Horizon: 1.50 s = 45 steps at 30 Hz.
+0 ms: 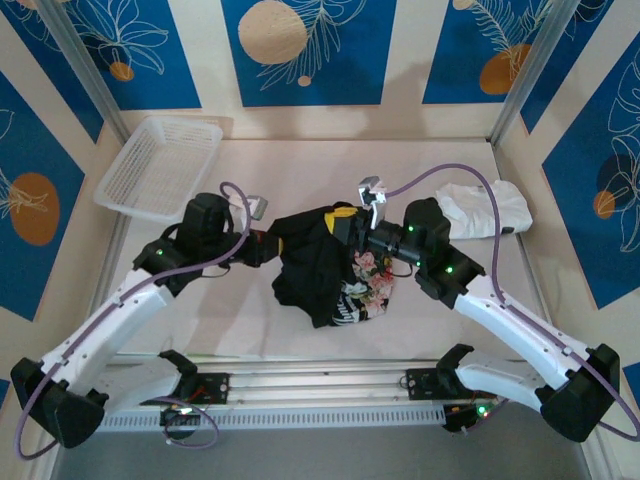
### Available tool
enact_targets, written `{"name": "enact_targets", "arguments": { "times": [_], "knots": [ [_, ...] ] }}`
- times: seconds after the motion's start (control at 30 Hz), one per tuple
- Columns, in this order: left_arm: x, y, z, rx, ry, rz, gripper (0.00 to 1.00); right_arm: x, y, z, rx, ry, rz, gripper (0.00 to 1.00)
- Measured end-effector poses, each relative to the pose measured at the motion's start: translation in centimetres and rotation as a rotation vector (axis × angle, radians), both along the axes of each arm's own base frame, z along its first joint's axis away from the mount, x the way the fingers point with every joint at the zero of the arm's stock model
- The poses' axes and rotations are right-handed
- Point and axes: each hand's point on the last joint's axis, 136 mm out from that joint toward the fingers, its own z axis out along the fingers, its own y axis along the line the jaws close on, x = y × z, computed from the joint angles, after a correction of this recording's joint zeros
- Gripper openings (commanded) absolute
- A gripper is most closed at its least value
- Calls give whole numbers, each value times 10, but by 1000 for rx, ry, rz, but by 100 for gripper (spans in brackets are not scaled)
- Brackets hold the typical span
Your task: Fold the inside-out t-shirt
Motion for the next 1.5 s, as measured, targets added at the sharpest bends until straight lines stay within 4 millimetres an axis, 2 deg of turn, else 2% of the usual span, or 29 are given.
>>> {"name": "enact_targets", "arguments": {
  "times": [0.13,0.27,0.33,0.4,0.63,0.9,1.0,1.23,1.5],
  "knots": [
    [-8,3,14,-31,-40,-24,10,3,-3,-10,-43,9,-20,0],
    [-15,1,28,-70,-83,-61,23,6,-3,-23,-91,31,-32,0],
    [-17,1,34,-86,-108,-70,35,8,-3,-27,-106,46,-34,0],
    [-18,4,34,-84,-129,-63,39,9,-2,-30,-116,63,-33,0],
    [-7,17,13,3,-135,25,47,10,2,-29,-60,159,-15,0],
    [-29,-1,-22,88,-129,-53,57,15,7,-23,-9,239,-19,0],
    [-27,-4,-33,125,-119,-50,59,16,7,-22,-1,248,-22,0],
    [-12,-13,-58,159,-74,-21,54,18,6,-19,5,247,-27,0],
    [-3,-31,-57,74,-23,2,51,18,5,-19,4,249,-31,0]
  ]
}}
